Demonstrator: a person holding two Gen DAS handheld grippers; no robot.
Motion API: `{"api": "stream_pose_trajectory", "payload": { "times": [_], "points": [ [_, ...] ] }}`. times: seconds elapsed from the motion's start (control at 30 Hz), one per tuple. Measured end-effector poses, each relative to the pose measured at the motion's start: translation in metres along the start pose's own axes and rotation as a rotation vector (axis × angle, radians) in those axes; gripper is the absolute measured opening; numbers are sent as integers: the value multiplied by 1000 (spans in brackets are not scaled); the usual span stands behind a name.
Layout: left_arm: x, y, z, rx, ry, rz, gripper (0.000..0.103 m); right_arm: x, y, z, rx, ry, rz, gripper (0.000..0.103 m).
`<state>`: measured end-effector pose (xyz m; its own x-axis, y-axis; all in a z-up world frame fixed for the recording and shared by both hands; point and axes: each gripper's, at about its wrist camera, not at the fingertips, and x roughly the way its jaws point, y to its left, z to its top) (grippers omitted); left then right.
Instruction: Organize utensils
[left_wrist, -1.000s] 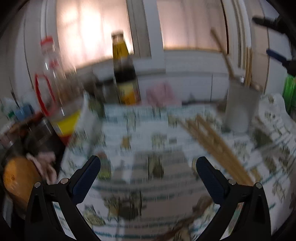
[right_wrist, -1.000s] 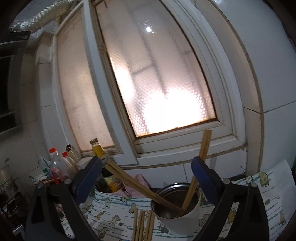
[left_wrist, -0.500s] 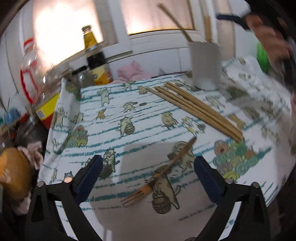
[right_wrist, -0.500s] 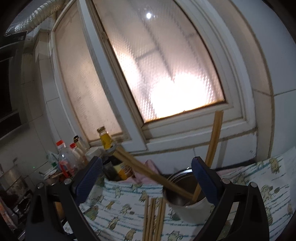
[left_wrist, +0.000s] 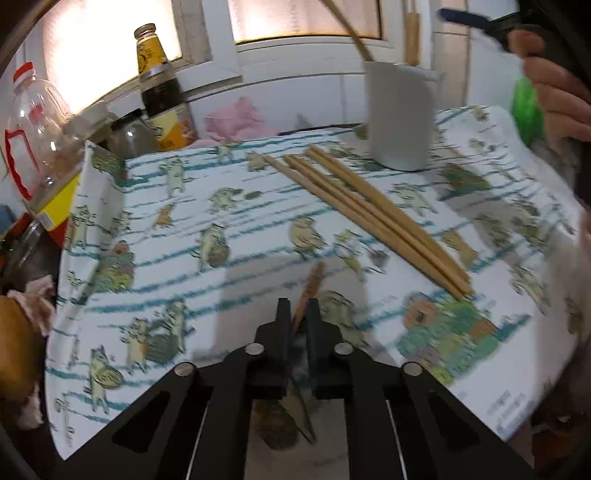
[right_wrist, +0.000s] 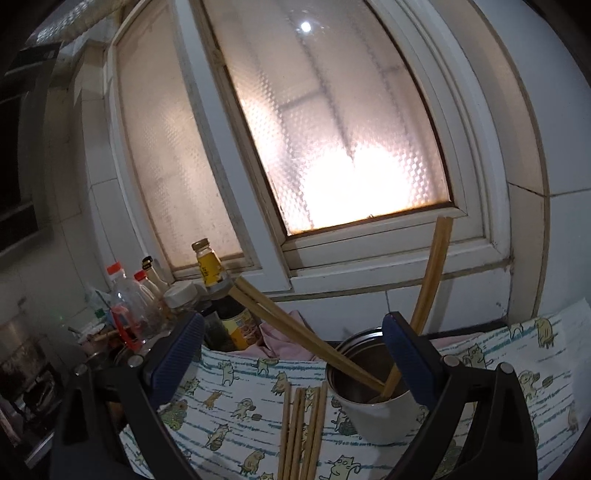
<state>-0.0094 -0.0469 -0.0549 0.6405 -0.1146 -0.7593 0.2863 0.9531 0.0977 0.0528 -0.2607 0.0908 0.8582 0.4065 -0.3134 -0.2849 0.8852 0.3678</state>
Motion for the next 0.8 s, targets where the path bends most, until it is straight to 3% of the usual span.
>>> {"api": "stream_pose_trajectory", "payload": {
  "times": [0.13, 0.37, 0.5, 0.53, 0.6, 0.67, 0.73, 0.8],
  "points": [
    [9, 17, 17, -69, 24, -24, 4, -7, 9, 0, -87, -71, -69, 97],
    [17, 52, 45, -181, 60, -53, 0, -1, 0, 2, -35, -28, -46, 97],
    [26, 61, 59, -196, 79, 1, 0, -2, -5, 3, -10, -29, -47, 97],
    [27, 63, 60, -203, 107, -22, 0, -2, -4, 3, -13, -30, -48, 97],
    [24, 63, 57, -212, 130, -68, 5, -3, -3, 4, -26, -37, -58, 97],
    [15, 58, 49, -171, 125, -23, 19, -2, -3, 4, -26, -36, -60, 97],
    [10, 53, 40, -145, 145, 27, 25, -3, -4, 4, -16, -30, -47, 97],
    [11, 51, 34, -143, 172, 25, 26, -5, -3, 4, -12, -29, -35, 97]
  ]
}}
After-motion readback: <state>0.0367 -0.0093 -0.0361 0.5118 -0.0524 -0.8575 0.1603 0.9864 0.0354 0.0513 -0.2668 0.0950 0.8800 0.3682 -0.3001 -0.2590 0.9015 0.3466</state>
